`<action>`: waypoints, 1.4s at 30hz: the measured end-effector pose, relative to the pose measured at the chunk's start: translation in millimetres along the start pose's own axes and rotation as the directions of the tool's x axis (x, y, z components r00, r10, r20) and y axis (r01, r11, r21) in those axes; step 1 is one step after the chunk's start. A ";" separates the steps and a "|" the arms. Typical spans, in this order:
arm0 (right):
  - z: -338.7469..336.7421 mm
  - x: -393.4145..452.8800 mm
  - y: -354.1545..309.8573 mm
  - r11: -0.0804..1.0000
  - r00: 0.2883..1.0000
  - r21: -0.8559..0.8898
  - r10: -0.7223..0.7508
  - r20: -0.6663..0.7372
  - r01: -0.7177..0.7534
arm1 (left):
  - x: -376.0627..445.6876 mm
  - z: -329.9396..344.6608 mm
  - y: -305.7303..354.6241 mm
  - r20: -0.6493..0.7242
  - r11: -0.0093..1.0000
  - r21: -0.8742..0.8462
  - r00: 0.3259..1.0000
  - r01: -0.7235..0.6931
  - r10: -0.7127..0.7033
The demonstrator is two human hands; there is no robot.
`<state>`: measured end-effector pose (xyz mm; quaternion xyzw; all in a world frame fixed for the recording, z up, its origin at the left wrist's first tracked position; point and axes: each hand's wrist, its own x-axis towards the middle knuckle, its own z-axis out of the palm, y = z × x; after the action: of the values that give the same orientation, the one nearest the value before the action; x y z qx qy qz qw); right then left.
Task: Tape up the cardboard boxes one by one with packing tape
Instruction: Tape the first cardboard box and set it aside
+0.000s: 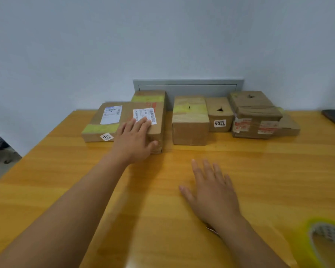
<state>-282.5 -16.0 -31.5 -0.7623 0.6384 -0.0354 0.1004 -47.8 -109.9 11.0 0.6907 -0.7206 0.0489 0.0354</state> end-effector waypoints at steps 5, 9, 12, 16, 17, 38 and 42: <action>3.9 0.1 2.6 1.000 0.991 -0.005 0.012 0.135 -0.011 | -1.1 -4.5 10.3 -0.025 0.999 -0.006 0.999 0.049 -0.049; 4.6 0.8 2.8 1.000 0.987 -0.012 0.008 0.161 -0.006 | -2.9 -5.8 13.4 -0.019 0.997 0.036 0.998 0.067 -0.067; 4.6 1.5 2.5 1.000 0.985 -0.023 0.008 0.174 -0.004 | -4.8 -6.4 18.7 -0.009 0.990 0.046 0.991 0.132 -0.132; 4.9 1.9 3.2 0.999 0.985 -0.034 0.006 0.175 0.000 | -2.8 -5.7 41.5 -0.070 0.995 0.071 0.996 0.069 -0.064; 5.5 2.0 3.3 0.999 0.986 -0.037 0.006 0.169 0.001 | 0.4 -6.4 51.3 -0.099 0.998 0.070 0.995 0.001 0.006; -0.9 9.6 23.3 0.988 0.977 -0.071 0.146 0.158 -0.137 | 11.3 -8.2 112.4 -0.139 0.975 0.011 0.965 -0.223 0.223; -2.4 10.6 22.9 0.988 0.979 -0.087 0.139 0.149 -0.127 | -40.3 -22.7 108.1 -0.197 0.974 -0.024 0.956 -0.225 0.217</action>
<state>-303.2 -30.4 -34.4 -0.7216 0.6793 0.0551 0.1221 -154.3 -62.8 26.4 0.5968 -0.7873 0.1030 0.1154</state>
